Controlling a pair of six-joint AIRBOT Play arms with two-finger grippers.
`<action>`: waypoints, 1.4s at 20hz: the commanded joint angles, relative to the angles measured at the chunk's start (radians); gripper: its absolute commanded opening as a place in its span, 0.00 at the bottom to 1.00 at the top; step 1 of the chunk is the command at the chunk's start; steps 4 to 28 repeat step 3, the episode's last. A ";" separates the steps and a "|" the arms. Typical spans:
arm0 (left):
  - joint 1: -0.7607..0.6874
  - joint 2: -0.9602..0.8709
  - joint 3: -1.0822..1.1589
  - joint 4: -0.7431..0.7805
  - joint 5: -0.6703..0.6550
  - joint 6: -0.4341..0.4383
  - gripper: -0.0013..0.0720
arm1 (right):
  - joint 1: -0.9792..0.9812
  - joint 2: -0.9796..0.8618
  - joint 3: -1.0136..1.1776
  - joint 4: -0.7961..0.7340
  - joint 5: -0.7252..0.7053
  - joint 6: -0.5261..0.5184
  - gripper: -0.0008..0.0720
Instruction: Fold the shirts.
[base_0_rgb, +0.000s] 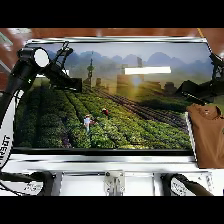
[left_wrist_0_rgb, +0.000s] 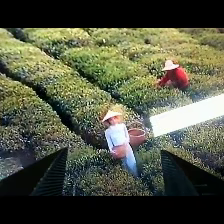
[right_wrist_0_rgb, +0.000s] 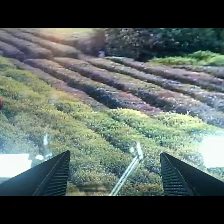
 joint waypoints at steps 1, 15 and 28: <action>0.000 -0.001 0.000 0.000 0.009 -0.001 0.99 | 0.005 -0.002 0.001 0.017 0.002 0.001 0.96; 0.000 -0.001 0.000 0.000 0.009 -0.001 0.99 | 0.005 -0.002 0.001 0.017 0.002 0.001 0.96; 0.000 -0.001 0.000 0.000 0.009 -0.001 0.99 | 0.005 -0.002 0.001 0.017 0.002 0.001 0.96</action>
